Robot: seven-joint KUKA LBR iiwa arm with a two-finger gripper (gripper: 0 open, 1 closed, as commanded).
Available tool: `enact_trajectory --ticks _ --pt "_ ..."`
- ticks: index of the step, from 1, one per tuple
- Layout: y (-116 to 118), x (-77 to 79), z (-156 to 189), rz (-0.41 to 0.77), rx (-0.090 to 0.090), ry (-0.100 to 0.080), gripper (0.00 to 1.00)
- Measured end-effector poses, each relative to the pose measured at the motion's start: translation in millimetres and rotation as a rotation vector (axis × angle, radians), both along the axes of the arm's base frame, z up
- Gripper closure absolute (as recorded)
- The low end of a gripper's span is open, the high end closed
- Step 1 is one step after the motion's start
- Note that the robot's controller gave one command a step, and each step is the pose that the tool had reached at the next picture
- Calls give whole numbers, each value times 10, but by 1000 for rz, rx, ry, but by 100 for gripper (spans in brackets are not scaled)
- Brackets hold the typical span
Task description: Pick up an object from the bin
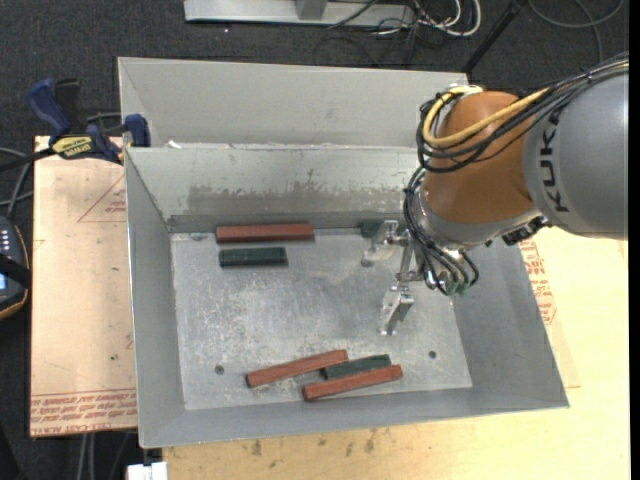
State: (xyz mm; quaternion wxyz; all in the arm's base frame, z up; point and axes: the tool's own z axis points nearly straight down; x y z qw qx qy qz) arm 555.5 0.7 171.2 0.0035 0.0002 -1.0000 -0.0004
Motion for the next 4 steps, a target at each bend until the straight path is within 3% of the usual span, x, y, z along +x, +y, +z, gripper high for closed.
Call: enact_trajectory --ticks 1,2,3,4 --pt "0 17 44 0 0 -8 0" --pt "38 -584 -714 102 0 -6 100" --pt "38 -584 -714 102 0 -6 100" --pt "45 -607 308 129 0 -9 100"
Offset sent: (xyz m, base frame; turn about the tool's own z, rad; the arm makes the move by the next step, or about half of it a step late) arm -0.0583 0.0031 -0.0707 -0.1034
